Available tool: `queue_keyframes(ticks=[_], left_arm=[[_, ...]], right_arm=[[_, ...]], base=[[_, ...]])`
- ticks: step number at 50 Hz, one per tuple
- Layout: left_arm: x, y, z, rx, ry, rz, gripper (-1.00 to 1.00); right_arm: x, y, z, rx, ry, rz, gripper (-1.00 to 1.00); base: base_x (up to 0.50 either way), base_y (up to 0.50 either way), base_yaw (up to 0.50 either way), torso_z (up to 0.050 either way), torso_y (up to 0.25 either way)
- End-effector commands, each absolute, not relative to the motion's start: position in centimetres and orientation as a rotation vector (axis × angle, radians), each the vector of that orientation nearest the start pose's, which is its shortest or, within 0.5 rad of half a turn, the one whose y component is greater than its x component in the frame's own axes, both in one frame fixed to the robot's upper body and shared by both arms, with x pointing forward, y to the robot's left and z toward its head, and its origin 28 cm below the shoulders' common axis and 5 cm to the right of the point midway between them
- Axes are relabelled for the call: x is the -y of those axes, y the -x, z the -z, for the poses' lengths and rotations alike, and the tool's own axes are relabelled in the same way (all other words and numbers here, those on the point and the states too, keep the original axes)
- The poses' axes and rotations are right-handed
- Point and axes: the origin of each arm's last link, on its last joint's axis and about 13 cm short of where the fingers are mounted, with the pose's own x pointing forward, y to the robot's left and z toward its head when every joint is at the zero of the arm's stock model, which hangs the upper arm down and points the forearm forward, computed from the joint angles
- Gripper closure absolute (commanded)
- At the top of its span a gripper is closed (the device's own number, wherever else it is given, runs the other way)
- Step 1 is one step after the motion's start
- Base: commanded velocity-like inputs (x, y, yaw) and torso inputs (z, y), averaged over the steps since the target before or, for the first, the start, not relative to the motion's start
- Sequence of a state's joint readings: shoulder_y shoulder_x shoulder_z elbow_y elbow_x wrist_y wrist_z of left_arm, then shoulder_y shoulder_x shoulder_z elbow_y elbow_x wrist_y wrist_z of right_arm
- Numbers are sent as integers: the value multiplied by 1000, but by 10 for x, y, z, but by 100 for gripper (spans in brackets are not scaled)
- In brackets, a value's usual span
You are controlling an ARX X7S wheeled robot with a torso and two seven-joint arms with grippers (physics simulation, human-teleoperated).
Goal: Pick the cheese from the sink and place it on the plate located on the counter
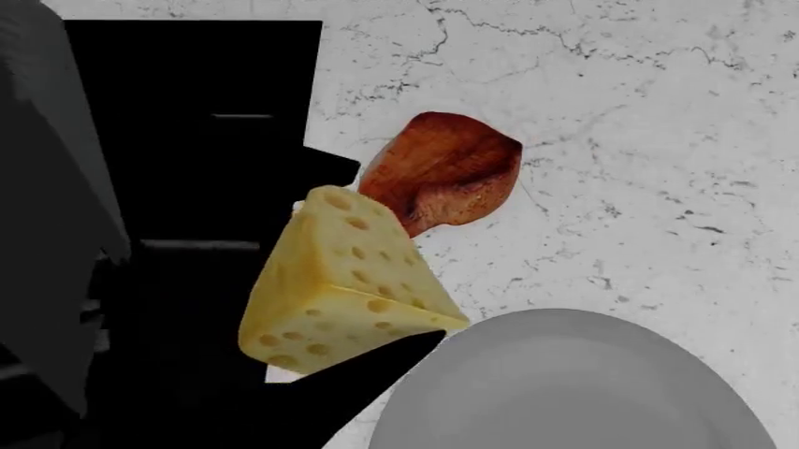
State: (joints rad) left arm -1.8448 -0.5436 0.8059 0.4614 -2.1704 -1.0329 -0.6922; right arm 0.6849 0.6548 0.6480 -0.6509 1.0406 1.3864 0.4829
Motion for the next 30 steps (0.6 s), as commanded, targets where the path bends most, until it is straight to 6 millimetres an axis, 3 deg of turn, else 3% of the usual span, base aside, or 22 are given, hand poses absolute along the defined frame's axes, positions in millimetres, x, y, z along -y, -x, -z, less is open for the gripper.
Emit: queue_keyframes(ticks=[1, 16, 30], left_arm=[[-142, -168, -386, -46, -485, 1070, 100], [-119, -168, -385, -71, -557, 1124, 100], [-107, -184, -384, -98, -579, 1118, 100]], right_arm=[[244, -176, -273, 183, -71, 354, -100], [249, -167, -269, 184, -81, 371, -100], [253, -160, -263, 185, -93, 385, -100]], base=[[0, 0, 0, 0, 0], [0, 0, 0, 0, 0], [0, 0, 0, 0, 1]])
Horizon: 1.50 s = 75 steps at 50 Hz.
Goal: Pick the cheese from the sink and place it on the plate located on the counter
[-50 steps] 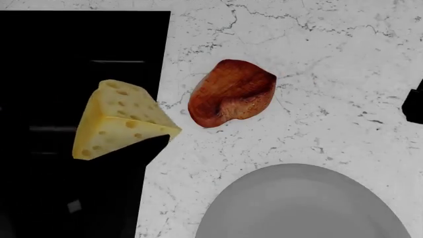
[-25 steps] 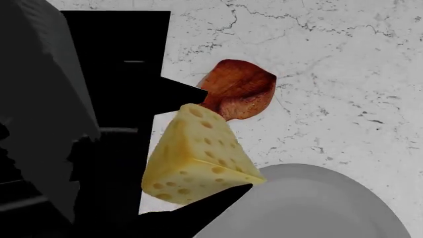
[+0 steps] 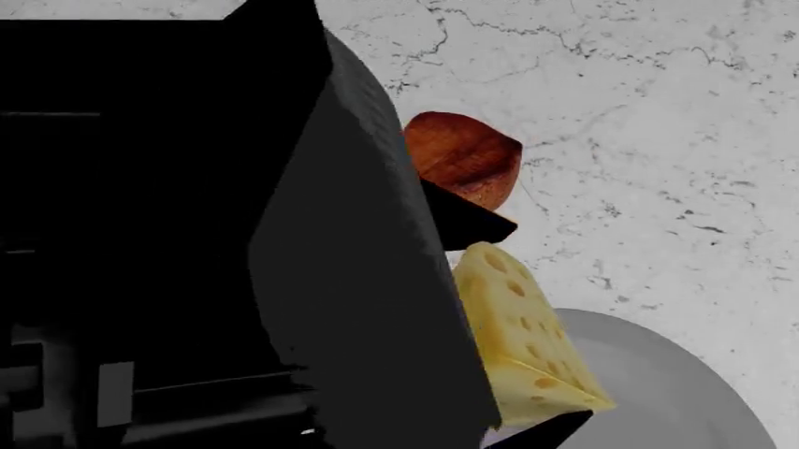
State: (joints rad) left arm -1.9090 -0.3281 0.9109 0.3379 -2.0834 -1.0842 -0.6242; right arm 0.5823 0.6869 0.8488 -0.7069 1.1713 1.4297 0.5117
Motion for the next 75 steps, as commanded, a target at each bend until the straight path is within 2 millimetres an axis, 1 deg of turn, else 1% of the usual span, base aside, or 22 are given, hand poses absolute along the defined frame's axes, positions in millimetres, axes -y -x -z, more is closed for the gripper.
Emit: queue_keyframes(ticks=[1, 8, 20, 29, 45, 75], left_arm=[[-106, -185, -384, -99, -578, 1117, 100], [-103, -189, -385, -107, -567, 1124, 100], [-100, -199, -378, -145, -563, 1134, 100], [-98, -196, -370, -169, -570, 1165, 100], [-94, -187, -364, -197, -589, 1207, 100], [-85, -195, -347, -228, -605, 1223, 100]], right_arm=[[253, -160, -263, 185, -96, 386, -100], [254, -160, -263, 185, -101, 387, -100], [253, -163, -263, 183, -97, 386, -100], [251, -164, -262, 180, -96, 384, -100], [252, -163, -261, 181, -100, 386, -100], [255, -164, -255, 181, -113, 391, -100]], base=[[0, 0, 0, 0, 0], [0, 0, 0, 0, 0], [0, 0, 0, 0, 0], [0, 0, 0, 0, 1], [0, 0, 0, 0, 0], [0, 0, 0, 0, 0]])
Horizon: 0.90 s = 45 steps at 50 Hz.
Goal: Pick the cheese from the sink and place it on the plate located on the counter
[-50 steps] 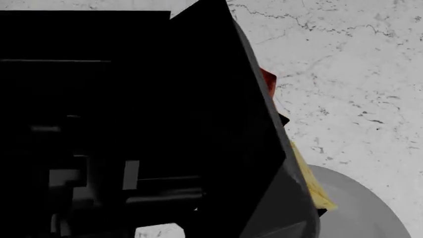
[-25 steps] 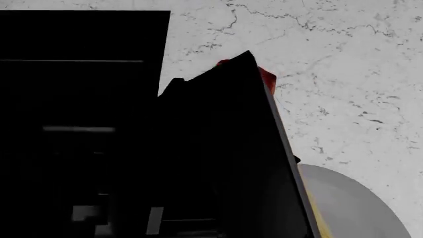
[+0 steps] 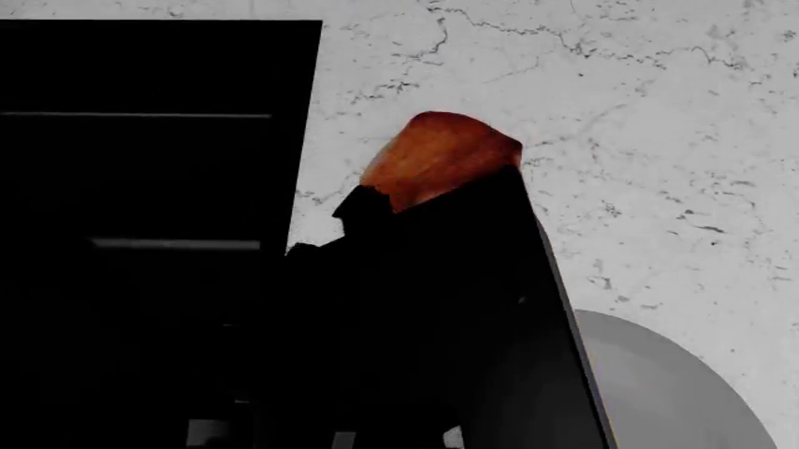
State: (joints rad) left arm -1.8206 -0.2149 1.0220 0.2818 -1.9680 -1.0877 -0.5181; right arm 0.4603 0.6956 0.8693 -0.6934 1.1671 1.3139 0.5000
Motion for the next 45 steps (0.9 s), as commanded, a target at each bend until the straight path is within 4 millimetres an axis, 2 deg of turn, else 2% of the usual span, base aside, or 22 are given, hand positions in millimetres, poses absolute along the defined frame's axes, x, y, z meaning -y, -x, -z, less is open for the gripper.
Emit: queue_keyframes(ticks=[1, 45], left_arm=[[-85, -195, -346, -230, -606, 1224, 100], [-77, -202, -323, -282, -622, 1241, 100]], right_arm=[[255, -164, -255, 181, -113, 390, -100], [260, -160, -244, 177, -132, 405, -100]], base=[[0, 0, 0, 0, 10], [0, 0, 0, 0, 0]])
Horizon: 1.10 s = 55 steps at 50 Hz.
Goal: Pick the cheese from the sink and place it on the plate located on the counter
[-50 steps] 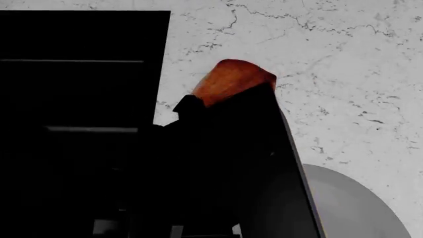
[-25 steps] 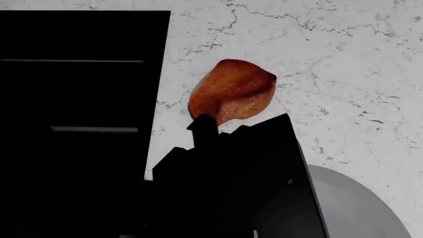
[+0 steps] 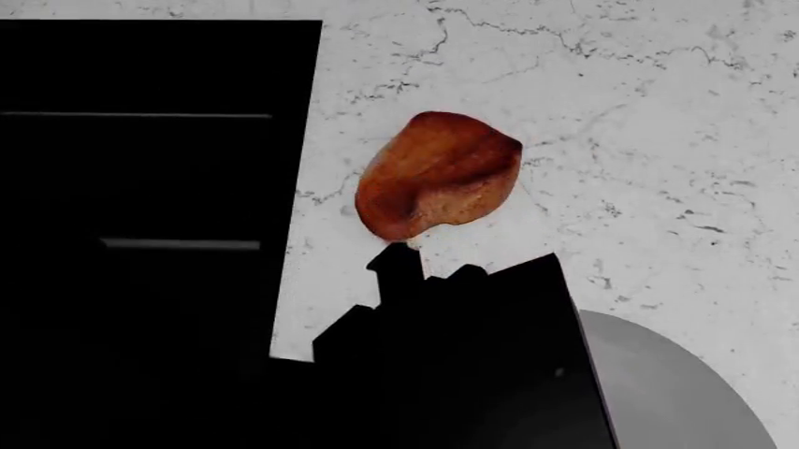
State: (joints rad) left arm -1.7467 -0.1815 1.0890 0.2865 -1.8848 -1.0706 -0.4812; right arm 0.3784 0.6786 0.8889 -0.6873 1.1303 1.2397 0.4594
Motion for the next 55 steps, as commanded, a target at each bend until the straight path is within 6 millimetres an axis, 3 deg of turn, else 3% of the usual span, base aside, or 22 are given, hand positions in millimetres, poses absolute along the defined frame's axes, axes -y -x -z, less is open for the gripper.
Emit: queue_keyframes(ticks=[1, 55], left_arm=[[-77, -202, -322, -284, -622, 1242, 100], [-75, -212, -302, -331, -635, 1242, 100]], right_arm=[[261, -160, -243, 177, -133, 406, -100], [261, -157, -235, 170, -153, 411, -100]], base=[[0, 0, 0, 0, 0], [0, 0, 0, 0, 0]])
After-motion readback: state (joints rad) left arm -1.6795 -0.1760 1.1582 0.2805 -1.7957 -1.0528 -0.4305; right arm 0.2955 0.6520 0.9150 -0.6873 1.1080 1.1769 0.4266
